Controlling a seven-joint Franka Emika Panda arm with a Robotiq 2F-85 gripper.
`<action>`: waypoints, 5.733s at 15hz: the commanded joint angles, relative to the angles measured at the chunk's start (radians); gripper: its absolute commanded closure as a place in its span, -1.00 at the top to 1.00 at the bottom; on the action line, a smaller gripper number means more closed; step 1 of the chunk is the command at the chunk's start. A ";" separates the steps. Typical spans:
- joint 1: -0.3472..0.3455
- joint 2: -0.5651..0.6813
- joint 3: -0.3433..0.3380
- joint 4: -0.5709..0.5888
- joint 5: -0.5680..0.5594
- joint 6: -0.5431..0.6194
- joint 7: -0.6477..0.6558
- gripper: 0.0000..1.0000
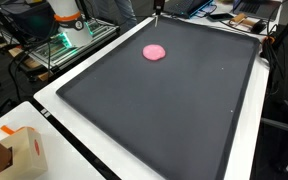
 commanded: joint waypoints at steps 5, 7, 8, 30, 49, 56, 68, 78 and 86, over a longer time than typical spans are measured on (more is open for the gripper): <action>-0.015 0.013 -0.010 -0.116 0.039 0.156 -0.066 -0.94; -0.017 0.032 -0.011 -0.130 0.036 0.199 -0.066 -0.94; -0.019 0.043 -0.011 -0.134 0.030 0.221 -0.061 -0.94; -0.042 0.225 -0.009 -0.113 -0.018 0.353 -0.029 -0.94; -0.042 0.224 -0.008 -0.100 -0.026 0.326 -0.010 -0.94; -0.040 0.168 -0.004 -0.112 -0.033 0.297 0.002 -0.94; -0.030 0.013 0.012 -0.084 -0.021 0.130 0.007 -0.94; -0.008 -0.071 0.027 -0.019 -0.016 0.000 0.002 -0.94; 0.005 -0.083 0.042 0.024 -0.017 -0.060 0.007 -0.94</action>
